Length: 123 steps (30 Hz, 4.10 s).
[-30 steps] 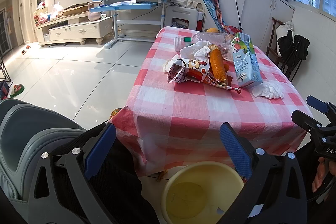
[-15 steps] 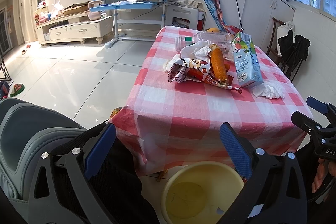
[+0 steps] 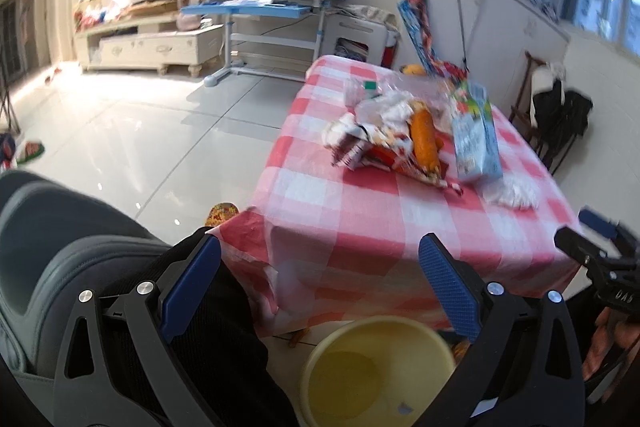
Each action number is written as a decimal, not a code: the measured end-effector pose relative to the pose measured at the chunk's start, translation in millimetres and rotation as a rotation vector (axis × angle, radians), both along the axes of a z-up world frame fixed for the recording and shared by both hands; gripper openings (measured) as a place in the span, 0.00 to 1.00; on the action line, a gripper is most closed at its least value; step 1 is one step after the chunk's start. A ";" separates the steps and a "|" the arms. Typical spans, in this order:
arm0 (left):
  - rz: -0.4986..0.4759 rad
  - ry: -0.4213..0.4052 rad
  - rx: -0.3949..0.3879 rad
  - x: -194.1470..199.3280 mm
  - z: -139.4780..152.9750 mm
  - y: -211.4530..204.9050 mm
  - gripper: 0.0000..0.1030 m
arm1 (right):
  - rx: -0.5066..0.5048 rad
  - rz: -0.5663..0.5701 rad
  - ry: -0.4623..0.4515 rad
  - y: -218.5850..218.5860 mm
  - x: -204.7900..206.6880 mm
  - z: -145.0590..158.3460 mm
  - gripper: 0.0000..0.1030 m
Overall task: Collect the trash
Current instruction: 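Reach the left tool to the red-and-white snack wrapper and close on it, then lift the wrapper with the left tool and drop it into the yellow bucket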
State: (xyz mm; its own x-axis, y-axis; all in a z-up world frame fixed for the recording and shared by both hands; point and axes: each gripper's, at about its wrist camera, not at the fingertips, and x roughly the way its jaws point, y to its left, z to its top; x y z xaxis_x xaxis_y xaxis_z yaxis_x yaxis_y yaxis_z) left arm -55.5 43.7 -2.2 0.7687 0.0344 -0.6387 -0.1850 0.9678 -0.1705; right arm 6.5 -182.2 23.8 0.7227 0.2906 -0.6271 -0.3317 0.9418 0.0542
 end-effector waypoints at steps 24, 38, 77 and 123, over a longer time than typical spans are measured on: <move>0.013 0.095 -0.082 135.6 10.5 1.1 0.93 | 0.045 -0.088 0.226 -25.4 94.2 -31.0 0.82; -0.089 0.121 -0.164 141.1 -8.1 -8.4 0.25 | 0.148 -0.110 0.256 -52.9 89.7 -30.1 0.14; -0.160 -0.005 -0.113 8.5 56.2 -10.9 0.21 | 0.077 0.355 0.441 46.9 -29.5 -35.0 0.39; -0.074 0.070 0.003 -20.9 -9.9 -37.2 0.82 | 0.134 0.182 0.147 23.0 -44.4 -4.5 0.85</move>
State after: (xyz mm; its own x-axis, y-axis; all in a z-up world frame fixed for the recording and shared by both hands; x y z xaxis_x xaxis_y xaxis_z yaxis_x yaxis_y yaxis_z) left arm -76.4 6.5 -12.1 0.7227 -0.0193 -0.6909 -0.1240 0.9798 -0.1571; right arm -37.9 -159.2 19.3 0.5550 0.4951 -0.6685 -0.4747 0.8484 0.2342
